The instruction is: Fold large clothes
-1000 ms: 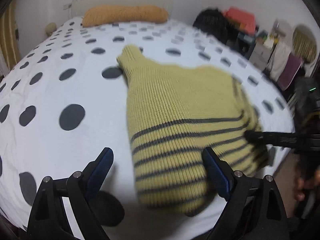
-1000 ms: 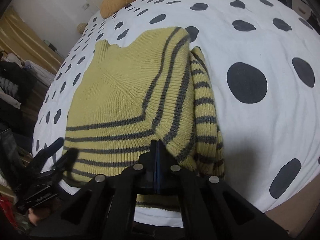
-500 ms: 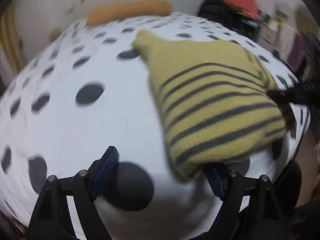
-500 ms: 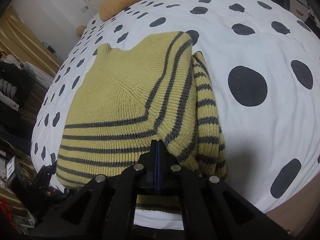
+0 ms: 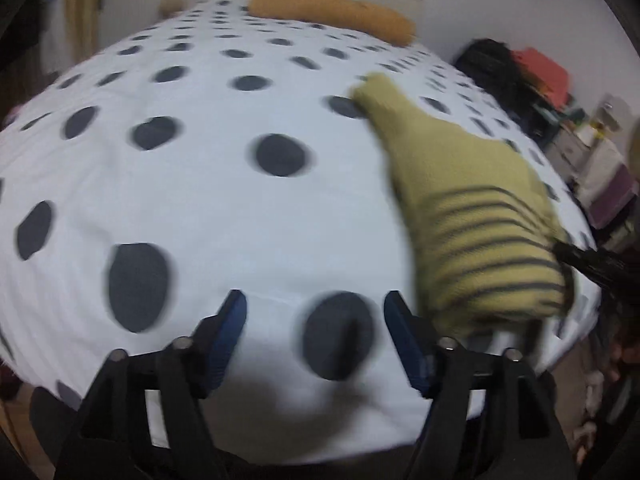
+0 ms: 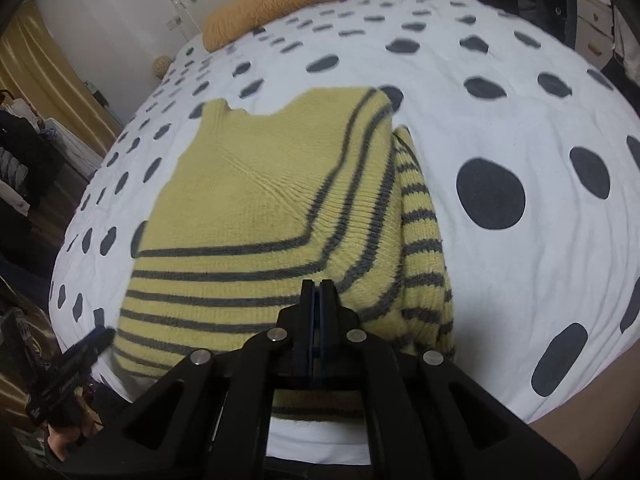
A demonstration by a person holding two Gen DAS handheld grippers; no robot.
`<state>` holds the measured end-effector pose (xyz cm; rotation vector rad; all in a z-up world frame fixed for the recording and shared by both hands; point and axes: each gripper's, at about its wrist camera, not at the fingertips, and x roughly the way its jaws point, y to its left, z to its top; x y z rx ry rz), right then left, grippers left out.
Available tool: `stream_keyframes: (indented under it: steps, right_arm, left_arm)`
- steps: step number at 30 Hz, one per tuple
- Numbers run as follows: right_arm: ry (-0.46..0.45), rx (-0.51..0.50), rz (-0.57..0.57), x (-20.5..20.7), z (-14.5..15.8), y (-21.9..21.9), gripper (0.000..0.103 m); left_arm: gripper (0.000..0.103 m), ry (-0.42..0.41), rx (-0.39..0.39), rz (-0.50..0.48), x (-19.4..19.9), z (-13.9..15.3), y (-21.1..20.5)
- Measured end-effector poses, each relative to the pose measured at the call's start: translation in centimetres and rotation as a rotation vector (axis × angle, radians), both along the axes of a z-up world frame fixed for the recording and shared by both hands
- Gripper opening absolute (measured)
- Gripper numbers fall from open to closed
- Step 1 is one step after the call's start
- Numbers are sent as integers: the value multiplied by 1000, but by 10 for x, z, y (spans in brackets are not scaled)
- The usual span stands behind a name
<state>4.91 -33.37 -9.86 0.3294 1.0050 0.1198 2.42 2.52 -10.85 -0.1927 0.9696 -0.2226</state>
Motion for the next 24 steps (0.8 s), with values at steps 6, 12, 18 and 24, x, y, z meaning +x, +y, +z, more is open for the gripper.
stream_keyframes:
  steps: [6, 12, 18, 24]
  right_arm:
    - [-16, -70, 79, -1, 21, 38, 2]
    - [79, 61, 32, 1, -13, -7, 2]
    - [-57, 206, -114, -47, 22, -58, 96]
    - [7, 428, -233, -78, -28, -90, 96]
  left_arm:
    - [101, -171, 137, -188, 0, 49, -87]
    - [89, -70, 95, -168, 17, 27, -79]
    - [103, -122, 1, -108, 61, 61, -34]
    - [102, 118, -222, -97, 160, 18, -20]
